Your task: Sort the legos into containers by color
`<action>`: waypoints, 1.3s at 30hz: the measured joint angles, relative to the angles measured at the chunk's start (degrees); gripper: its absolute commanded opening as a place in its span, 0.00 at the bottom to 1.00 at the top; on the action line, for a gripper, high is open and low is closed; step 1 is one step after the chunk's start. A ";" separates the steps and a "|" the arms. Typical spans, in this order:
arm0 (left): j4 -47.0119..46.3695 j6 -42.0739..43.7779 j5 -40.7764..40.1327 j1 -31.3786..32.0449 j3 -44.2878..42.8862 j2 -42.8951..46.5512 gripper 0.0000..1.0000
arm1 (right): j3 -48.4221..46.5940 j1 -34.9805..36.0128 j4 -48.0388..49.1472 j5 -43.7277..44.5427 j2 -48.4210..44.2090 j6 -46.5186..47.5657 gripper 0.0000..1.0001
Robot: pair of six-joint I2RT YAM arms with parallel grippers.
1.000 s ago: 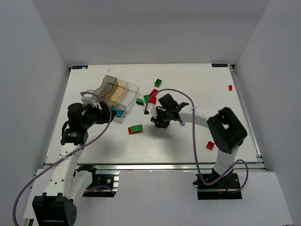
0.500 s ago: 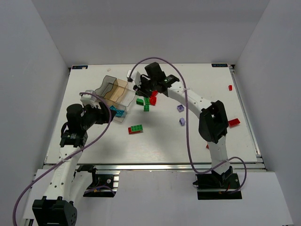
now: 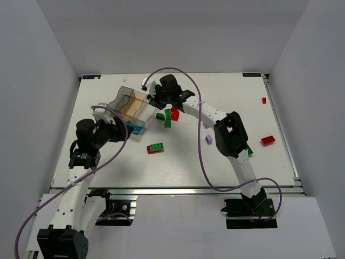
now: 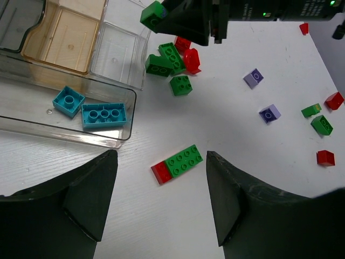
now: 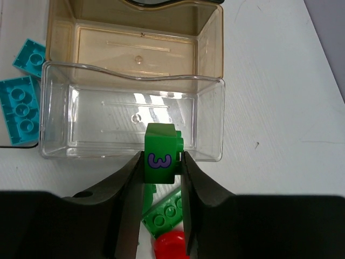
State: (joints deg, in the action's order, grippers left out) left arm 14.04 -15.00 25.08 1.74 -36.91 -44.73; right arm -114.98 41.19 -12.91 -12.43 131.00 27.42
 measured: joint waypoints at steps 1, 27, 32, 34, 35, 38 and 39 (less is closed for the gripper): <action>-0.04 0.02 0.17 0.00 0.00 0.00 0.76 | 0.00 0.04 0.59 -0.07 0.44 -0.22 0.24; -6.47 -0.72 12.92 0.11 0.70 -2.93 0.38 | 9.53 -0.85 5.55 -4.42 -5.03 -6.45 0.45; -7.61 -1.16 15.34 2.58 1.01 -6.23 0.28 | 24.59 -4.92 -0.07 -18.25 -26.88 -6.97 0.63; -8.00 -1.09 15.78 4.61 1.01 -7.56 0.41 | 28.96 -6.95 -2.95 -25.35 -34.62 -4.63 0.81; -8.04 -0.63 15.69 5.75 1.01 -8.33 0.47 | 31.08 -7.72 -4.52 -28.55 -37.97 -3.19 0.86; -5.81 0.85 13.84 10.64 0.24 -11.43 0.65 | 39.65 -8.28 -8.22 -36.44 -46.58 0.31 0.89; -4.04 1.70 12.63 12.33 -0.55 -12.72 0.68 | 42.93 -8.31 -8.44 -37.90 -48.63 0.81 0.89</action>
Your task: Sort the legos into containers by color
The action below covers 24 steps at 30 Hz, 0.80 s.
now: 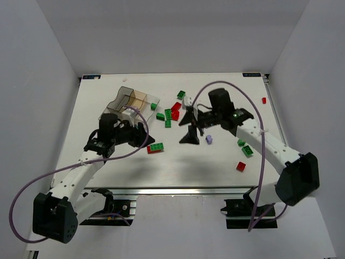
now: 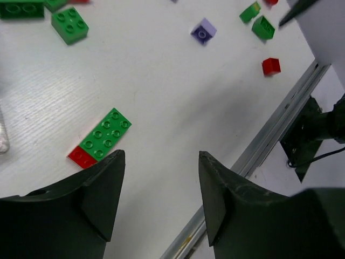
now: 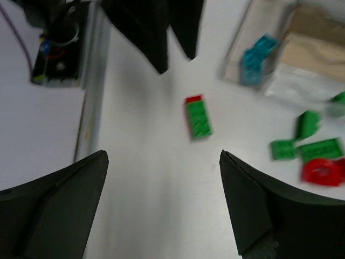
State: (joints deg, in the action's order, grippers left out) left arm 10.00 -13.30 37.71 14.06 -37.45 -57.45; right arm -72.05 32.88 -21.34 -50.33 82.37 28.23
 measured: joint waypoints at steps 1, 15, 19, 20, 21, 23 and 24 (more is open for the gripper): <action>1.95 0.59 -1.16 1.49 -1.05 -1.18 0.69 | 3.76 0.13 0.00 -0.72 -1.86 0.13 0.89; 16.33 12.09 -27.96 19.74 -15.76 -21.14 0.73 | 22.47 -10.21 6.95 -0.50 -16.44 -1.31 0.89; 18.03 10.23 -34.84 22.34 -23.61 -29.18 0.74 | 23.39 -11.76 8.59 1.29 -16.04 -2.64 0.89; 17.86 9.27 -36.44 22.73 -25.31 -30.97 0.75 | 23.52 -11.96 9.16 1.73 -16.00 -2.99 0.89; 17.81 8.28 -37.97 23.06 -26.99 -32.61 0.76 | 23.69 -12.11 9.60 2.03 -16.00 -3.32 0.89; 17.88 6.54 -41.27 23.61 -30.34 -36.00 0.79 | 24.30 -12.28 10.47 2.47 -16.00 -4.02 0.89; 18.05 5.53 -42.99 23.85 -32.09 -37.88 0.80 | 24.68 -12.33 10.86 2.67 -16.00 -4.26 0.89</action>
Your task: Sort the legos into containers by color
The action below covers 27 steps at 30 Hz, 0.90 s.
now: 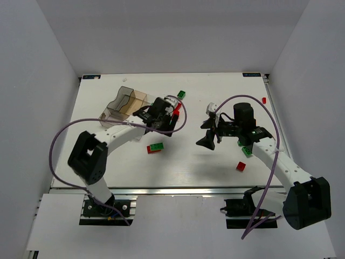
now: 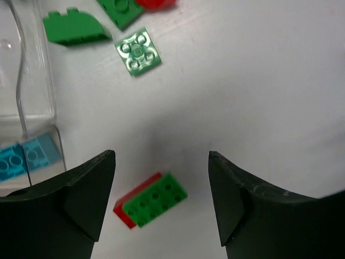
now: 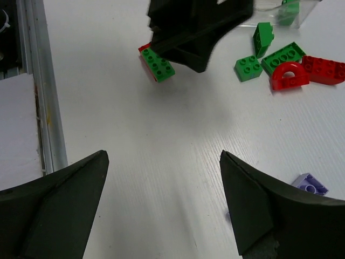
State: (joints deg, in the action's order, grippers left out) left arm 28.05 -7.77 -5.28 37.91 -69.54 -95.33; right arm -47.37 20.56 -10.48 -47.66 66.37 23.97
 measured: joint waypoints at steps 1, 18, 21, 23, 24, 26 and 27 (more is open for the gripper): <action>0.37 -0.81 -1.49 0.17 -2.14 -2.25 0.81 | 0.37 -0.15 0.22 0.22 0.00 -0.20 0.89; 4.48 -8.92 -11.69 0.81 -22.05 -26.34 0.82 | 2.27 -0.68 2.05 1.92 -4.90 -1.11 0.89; 4.28 -9.46 -12.13 0.46 -22.60 -26.88 0.73 | 2.29 -0.68 2.16 2.25 -5.05 -1.07 0.89; 4.11 -9.99 -12.13 0.22 -22.77 -27.61 0.63 | 2.29 -0.68 2.16 2.47 -5.05 -1.07 0.89; 4.07 -10.12 -12.17 0.11 -22.77 -27.98 0.59 | 2.29 -0.68 2.16 2.51 -5.05 -1.07 0.89; 3.72 -10.45 -12.20 -0.07 -23.10 -28.15 0.50 | 2.29 -0.68 2.14 2.54 -5.05 -1.05 0.89; 3.63 -10.54 -12.22 -0.09 -23.10 -28.17 0.48 | 2.29 -0.70 2.16 2.54 -5.05 -1.05 0.89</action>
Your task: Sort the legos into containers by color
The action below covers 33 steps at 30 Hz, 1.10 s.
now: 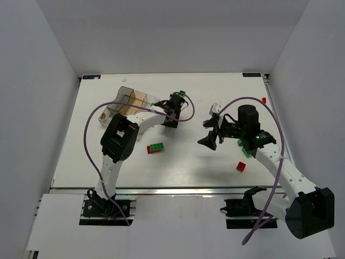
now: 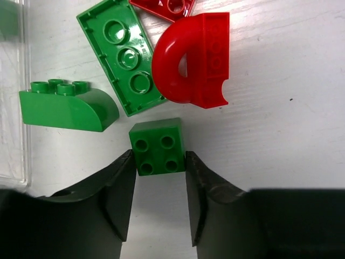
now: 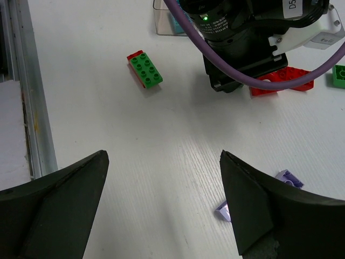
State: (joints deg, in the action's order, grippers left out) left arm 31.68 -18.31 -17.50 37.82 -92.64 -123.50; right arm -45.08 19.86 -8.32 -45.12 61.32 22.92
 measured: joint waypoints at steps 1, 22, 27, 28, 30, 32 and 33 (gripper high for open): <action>0.02 -0.15 -0.02 -0.04 0.00 -0.02 0.44 | 0.00 0.00 0.00 0.02 0.00 0.02 0.89; -6.08 2.25 0.98 -3.28 6.95 18.45 0.06 | 0.55 -0.79 0.04 0.87 -0.15 0.59 0.89; -6.45 2.43 -1.73 -7.93 4.24 17.22 0.06 | 0.96 -1.05 0.00 1.09 -0.24 1.09 0.89; -6.34 2.43 -2.36 -8.81 4.09 16.41 0.06 | 0.96 -1.11 0.00 1.09 -0.28 1.16 0.89; -6.14 2.45 -3.52 -10.16 4.04 14.69 0.06 | 0.96 -1.20 0.00 1.09 -0.39 1.29 0.89; -5.77 2.45 -4.46 -11.06 4.00 12.79 0.08 | 0.96 -1.33 0.00 1.07 -0.50 1.33 0.89; -5.66 2.45 -4.61 -11.37 3.98 11.89 0.12 | 0.96 -1.36 0.00 1.07 -0.52 1.33 0.89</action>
State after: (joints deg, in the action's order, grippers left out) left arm 26.02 -15.86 -22.11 26.46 -88.66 -111.61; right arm -44.12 18.50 -8.32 -44.05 60.80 24.25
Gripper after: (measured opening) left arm 0.463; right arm 0.889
